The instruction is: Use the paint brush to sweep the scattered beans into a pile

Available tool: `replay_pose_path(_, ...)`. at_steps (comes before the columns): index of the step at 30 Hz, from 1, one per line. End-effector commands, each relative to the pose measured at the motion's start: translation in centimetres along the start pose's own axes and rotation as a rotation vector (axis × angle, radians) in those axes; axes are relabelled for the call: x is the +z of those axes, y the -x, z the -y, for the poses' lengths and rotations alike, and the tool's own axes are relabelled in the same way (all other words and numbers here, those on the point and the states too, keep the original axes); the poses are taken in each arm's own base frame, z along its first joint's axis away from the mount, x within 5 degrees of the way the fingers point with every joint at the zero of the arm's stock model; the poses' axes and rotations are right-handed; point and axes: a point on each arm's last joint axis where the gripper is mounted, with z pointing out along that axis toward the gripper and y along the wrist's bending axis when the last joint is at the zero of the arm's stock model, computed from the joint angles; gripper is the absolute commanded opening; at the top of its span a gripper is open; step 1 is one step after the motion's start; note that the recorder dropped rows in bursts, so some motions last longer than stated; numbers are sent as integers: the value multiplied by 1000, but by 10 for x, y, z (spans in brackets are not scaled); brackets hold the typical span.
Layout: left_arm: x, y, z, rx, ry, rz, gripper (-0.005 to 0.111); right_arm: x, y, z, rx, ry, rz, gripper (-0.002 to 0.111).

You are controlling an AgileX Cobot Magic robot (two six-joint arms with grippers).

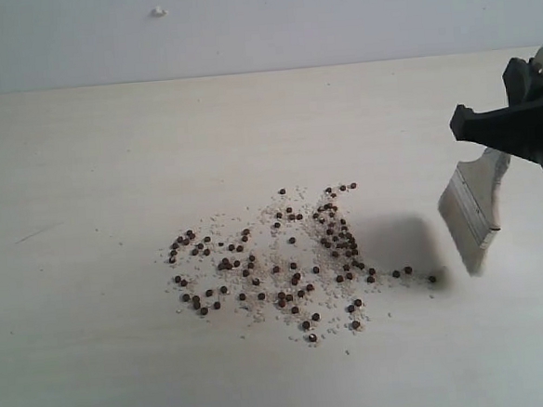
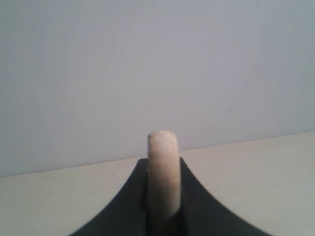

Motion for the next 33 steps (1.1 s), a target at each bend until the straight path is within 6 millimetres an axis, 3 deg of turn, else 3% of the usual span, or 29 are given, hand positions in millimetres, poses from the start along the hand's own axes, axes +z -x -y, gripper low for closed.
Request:
replay_pose_path(1, 0, -1, 0, -6, -5, 4, 0, -2, 3, 2, -58, -14, 6, 0)
replay_pose_path(5, 0, -1, 0, -6, -5, 4, 0, 0, -13, -1, -63, 10, -102, 0)
replay_pose_path(19, 0, -1, 0, -6, -5, 4, 0, 18, -60, -12, 243, 38, -208, 0)
replay_pose_path(24, 0, -1, 0, -6, -5, 4, 0, 30, -66, -26, 343, 96, -223, 0)
replay_pose_path(33, 0, -1, 0, -6, -5, 4, 0, 43, -64, -36, 366, 118, -228, 0)
